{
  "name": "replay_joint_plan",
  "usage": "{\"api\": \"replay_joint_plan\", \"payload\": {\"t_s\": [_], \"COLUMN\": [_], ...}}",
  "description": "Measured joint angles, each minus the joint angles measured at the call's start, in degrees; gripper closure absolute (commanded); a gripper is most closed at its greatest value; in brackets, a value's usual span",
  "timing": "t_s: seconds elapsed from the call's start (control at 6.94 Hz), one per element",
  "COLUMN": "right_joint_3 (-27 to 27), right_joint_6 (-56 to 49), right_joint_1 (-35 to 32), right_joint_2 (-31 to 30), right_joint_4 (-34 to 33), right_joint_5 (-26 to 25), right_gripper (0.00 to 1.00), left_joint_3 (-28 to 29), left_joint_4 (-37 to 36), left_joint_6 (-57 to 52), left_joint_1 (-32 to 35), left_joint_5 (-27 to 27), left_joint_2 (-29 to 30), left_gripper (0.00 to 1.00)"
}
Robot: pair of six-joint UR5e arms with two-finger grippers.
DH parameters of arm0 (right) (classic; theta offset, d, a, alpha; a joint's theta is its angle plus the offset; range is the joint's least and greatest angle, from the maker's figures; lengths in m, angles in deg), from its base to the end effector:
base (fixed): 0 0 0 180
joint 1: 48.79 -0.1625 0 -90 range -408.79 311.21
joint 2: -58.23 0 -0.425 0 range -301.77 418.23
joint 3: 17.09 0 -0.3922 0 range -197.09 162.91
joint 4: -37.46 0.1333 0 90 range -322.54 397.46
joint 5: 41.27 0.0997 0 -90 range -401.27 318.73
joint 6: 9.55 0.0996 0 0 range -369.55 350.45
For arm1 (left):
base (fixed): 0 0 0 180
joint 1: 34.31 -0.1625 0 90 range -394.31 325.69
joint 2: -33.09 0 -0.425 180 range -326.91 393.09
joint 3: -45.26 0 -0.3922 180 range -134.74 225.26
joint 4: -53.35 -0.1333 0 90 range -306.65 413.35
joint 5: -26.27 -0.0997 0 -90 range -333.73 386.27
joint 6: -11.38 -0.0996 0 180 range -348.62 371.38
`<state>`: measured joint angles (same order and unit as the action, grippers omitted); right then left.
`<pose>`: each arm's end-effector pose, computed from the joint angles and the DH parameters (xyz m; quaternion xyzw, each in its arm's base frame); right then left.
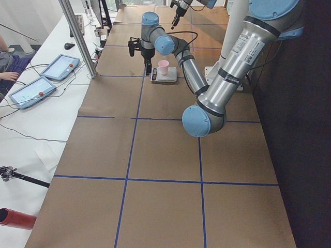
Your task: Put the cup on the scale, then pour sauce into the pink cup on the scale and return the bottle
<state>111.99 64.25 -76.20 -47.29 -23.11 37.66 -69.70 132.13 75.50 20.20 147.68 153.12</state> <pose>-0.2706 -0.3120 0.3945 0.2451 -0.3802 0.1298 0.8823 0.2638 -0.5101 0.2016 0.0397 0.4362 -0.1231 0.8905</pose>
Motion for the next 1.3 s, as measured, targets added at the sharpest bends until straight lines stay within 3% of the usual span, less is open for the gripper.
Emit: {"api": "replay_joint_plan", "payload": {"t_s": [0.29,0.58,1.3], "right_joint_3": [-7.24,-11.49,-18.77], "right_joint_6": [0.16,-0.98,-5.38], "right_joint_1": [5.86,9.39,10.28], "right_joint_2": [0.18,1.65,7.25], "right_joint_4": [8.07,9.76,10.27], "right_joint_5": [-12.34,-20.63,-24.98], "right_gripper": [0.0,0.0,0.0], "left_joint_3": [-1.21,-1.33,-1.31], "left_joint_4": [-0.26,-0.29,-0.29], "left_joint_6": [-13.07,-19.77,-21.05], "left_joint_1": [5.45,8.49,9.41], "left_joint_5": [-0.3,-0.7,-0.82], "left_joint_2": [-6.4,-9.51,-10.07], "left_gripper": [0.0,0.0,0.0]}}
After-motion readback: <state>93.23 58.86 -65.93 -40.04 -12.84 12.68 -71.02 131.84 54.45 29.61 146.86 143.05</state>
